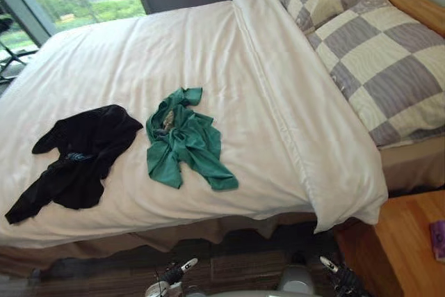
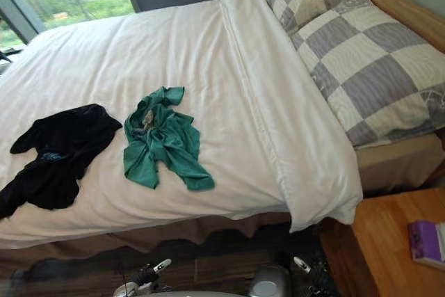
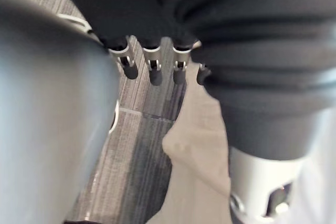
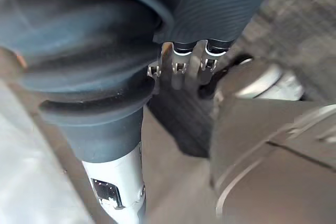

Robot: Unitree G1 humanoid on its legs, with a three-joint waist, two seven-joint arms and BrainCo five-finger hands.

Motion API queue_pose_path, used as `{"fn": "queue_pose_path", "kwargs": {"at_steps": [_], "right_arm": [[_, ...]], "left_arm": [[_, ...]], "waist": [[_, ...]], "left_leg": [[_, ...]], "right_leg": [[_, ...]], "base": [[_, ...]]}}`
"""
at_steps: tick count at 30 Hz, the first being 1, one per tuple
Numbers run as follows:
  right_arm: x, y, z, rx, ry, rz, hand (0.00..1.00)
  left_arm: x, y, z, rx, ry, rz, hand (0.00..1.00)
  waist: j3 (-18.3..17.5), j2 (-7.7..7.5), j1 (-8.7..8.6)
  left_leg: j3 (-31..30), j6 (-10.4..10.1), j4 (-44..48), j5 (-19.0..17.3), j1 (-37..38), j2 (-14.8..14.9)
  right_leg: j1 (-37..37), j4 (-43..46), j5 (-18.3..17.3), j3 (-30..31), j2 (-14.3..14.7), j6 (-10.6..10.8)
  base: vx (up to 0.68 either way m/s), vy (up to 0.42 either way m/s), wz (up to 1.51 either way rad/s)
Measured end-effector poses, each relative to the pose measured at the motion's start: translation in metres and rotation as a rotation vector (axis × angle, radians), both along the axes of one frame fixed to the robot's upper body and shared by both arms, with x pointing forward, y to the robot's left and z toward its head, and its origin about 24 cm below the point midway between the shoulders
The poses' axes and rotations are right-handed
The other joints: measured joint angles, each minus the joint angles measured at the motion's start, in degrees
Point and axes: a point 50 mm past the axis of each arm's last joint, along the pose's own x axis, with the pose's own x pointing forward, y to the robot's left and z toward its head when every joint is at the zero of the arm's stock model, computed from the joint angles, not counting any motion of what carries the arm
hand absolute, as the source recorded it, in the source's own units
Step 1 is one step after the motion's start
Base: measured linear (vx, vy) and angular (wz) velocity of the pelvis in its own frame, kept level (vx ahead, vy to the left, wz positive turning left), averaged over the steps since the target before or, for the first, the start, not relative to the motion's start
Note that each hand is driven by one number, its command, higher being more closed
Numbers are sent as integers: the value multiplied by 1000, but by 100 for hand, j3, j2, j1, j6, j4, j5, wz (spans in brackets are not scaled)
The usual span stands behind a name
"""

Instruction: Tidy the bed and pick cloth on bed and put in laundry

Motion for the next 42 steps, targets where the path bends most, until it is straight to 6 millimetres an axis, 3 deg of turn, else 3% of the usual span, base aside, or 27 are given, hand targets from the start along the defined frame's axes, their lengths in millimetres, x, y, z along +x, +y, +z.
{"fn": "queue_pose_path", "kwargs": {"at_steps": [1, 2, 4, 6, 7, 9, 10, 13, 15, 17, 19, 20, 22, 24, 26, 28, 29, 30, 31, 32, 33, 34, 35, 37, 39, 40, 42], "right_arm": [[-2, 15, -4, 36, 25, 50, 0], [-2, 21, -6, 32, 43, 80, 0], [-1, 23, -6, 37, 40, 114, 0], [4, 27, -5, 44, 20, 122, 0], [5, 33, -5, 56, 18, 135, 0], [4, 34, -6, 66, 14, 120, 0], [5, 33, -5, 64, 2, 106, 0], [14, 35, -2, 57, -34, 131, 0], [20, 37, -1, 51, -48, 178, 0], [33, 32, 4, -12, -55, 303, 0], [41, 24, 7, -68, -61, 360, 0], [43, 24, 8, -74, -68, 358, 0], [60, 28, 14, -74, -131, 354, 0], [69, 35, 16, -69, -157, 374, 0], [68, 38, 15, -74, -151, 435, 0], [66, 34, 16, -93, -163, 448, 0], [67, 33, 17, -105, -170, 459, 0], [67, 37, 16, -98, -171, 462, 0], [63, 55, 13, -62, -179, 485, 0], [64, 61, 12, -51, -187, 495, 0], [67, 70, 13, -38, -197, 512, 0], [71, 74, 13, -36, -201, 546, 0], [72, 75, 13, -34, -200, 549, 0], [74, 80, 15, -7, -215, 509, 0], [75, 78, 15, -5, -205, 442, 0], [76, 65, 16, -25, -194, 350, 0], [71, 49, 14, -44, -155, 213, 0]], "left_arm": [[-2, 1, 0, 9, 18, -3, 0], [-5, 3, -1, 13, 26, 2, 0], [-1, 3, 0, 26, 27, -53, 0], [8, -1, 1, 43, 35, -154, 0], [15, -4, 2, 52, 49, -209, 0], [24, -9, 4, 70, 64, -273, 0], [26, -14, 3, 72, 76, -304, 0], [22, -22, 1, 84, 90, -296, 0], [27, -24, 3, 83, 49, -271, 0], [45, -27, 12, 86, -79, -268, 0], [54, -31, 16, 78, -138, -285, 0], [54, -33, 15, 72, -137, -287, 0], [51, -34, 14, 48, -126, -299, 0], [52, -34, 14, 31, -127, -271, 0], [53, -36, 14, 18, -137, -270, 0], [54, -41, 15, 27, -150, -300, 0], [57, -41, 16, 42, -157, -318, 0], [61, -37, 18, 68, -166, -323, 0], [67, -24, 21, 128, -182, -306, 0], [68, -17, 22, 158, -183, -290, 0], [70, -10, 23, 197, -182, -274, 0], [69, -5, 24, 225, -179, -247, 0], [67, -3, 25, 236, -182, -228, 0], [61, 0, 23, 248, -167, -206, 0], [64, -2, 25, 238, -158, -196, 0], [68, -8, 24, 216, -138, -178, 0], [71, -12, 24, 199, -117, -137, 0]], "waist": [[-49, 131, 109], [-51, 70, 124], [-92, 49, 93], [-97, 38, 84], [-131, -23, -15], [-122, -41, -130], [-104, 4, -223], [-157, 72, -194], [-108, 12, -204], [181, 31, -164], [314, 193, -48], [328, 170, -34], [319, 236, -66], [317, 198, -71], [322, 155, -80], [327, 115, -89], [346, 29, -92], [339, -141, -76], [343, -382, -31], [315, -484, -4], [357, -429, 159], [358, -432, 388], [355, -425, 456], [298, -301, 325], [297, -255, 238], [357, -145, 93], [422, -13, 34]], "left_leg": [[390, 255, -130, -100, 63, 55], [607, 379, -373, -23, 208, -63], [715, 548, -826, 206, 314, -257], [642, 657, -1182, 438, 225, -487], [470, 752, -1325, 555, 98, -687], [174, 828, -1376, 640, -30, -872], [-23, 848, -1438, 749, -38, -960], [-76, 860, -1820, 912, 103, -1031], [-61, 931, -1304, 799, -257, -1027], [-78, 799, 733, 505, -1211, -693], [-62, 765, 1703, 489, -1580, -431], [-52, 757, 1779, 443, -1576, -438], [-101, 999, 1749, 237, -1492, -316], [-596, 1012, 1185, 233, -1403, -98], [-1748, 1026, 413, 272, -1440, 365], [-2080, 1076, 342, 300, -1438, 577], [-1943, 83, 424, 275, -1384, 482], [-1849, -108, 579, 206, -1394, 307], [-1801, -138, 1114, -73, -1644, 75], [-1772, -58, 1375, -243, -1761, 76], [-1514, 105, 1446, -382, -1762, 115], [-1161, 281, 1192, -344, -1440, 65], [-1054, 338, 994, -250, -1237, -9], [-971, 579, 84, 181, -931, -291], [-1069, 755, -570, 571, -923, -681], [-1329, 883, -902, 828, -952, -938], [-1484, 964, -1169, 1024, -902, -1169]], "right_leg": [[-25, -337, 692, -750, 48, -543], [-20, 70, 453, -1634, -24, -719], [294, 324, -25, -2331, 258, -449], [464, 166, -544, -2158, 662, -305], [618, -6, -988, -1850, 898, -373], [803, -245, -1223, -1417, 1033, -553], [856, -235, -1261, -1211, 1056, -617], [833, -24, -1440, -1407, 956, -571], [733, 124, -1582, -1509, 789, -506], [795, 280, -1639, -1656, 620, -465], [913, 406, -1570, -1730, 499, -448], [907, 446, -1563, -1732, 428, -435], [844, 567, -1532, -1608, 227, -367], [728, 621, -1450, -1399, 56, -222], [493, 738, -1428, -1208, -179, 151], [386, 874, -1395, -1025, -436, 499], [388, 820, -1341, -812, -673, 505], [403, 677, -1246, -669, -816, 545], [492, 289, -569, -587, -984, 414], [478, 121, -15, -643, -1009, 347], [433, -217, 877, -976, -1005, -212], [254, 197, 977, -1726, -1027, -903], [240, 510, 637, -2054, -985, -1040], [486, 678, -500, -2461, -172, -425], [480, 508, -1212, -2318, 394, -313], [605, 185, -1388, -1914, 614, -325], [747, 77, -1288, -1920, 532, -322]], "base": [[-130, 462, -89], [-113, 390, -76], [-34, 301, -33], [-52, 188, 10], [-62, 102, 48], [-43, 29, 83], [-42, 26, 77], [-55, 24, 30], [-58, 35, 52], [-96, 43, 71], [-36, 123, 17], [16, 222, -4], [26, 281, -23], [11, 299, -29], [18, 414, -11], [63, 626, -6], [102, 897, -14], [102, 880, -18], [51, 733, -18], [-15, 692, -43], [-36, 660, -87], [3, 601, -98], [71, 462, -73], [83, 349, 8], [47, 251, 69], [29, 197, 101], [25, 133, 96]]}}
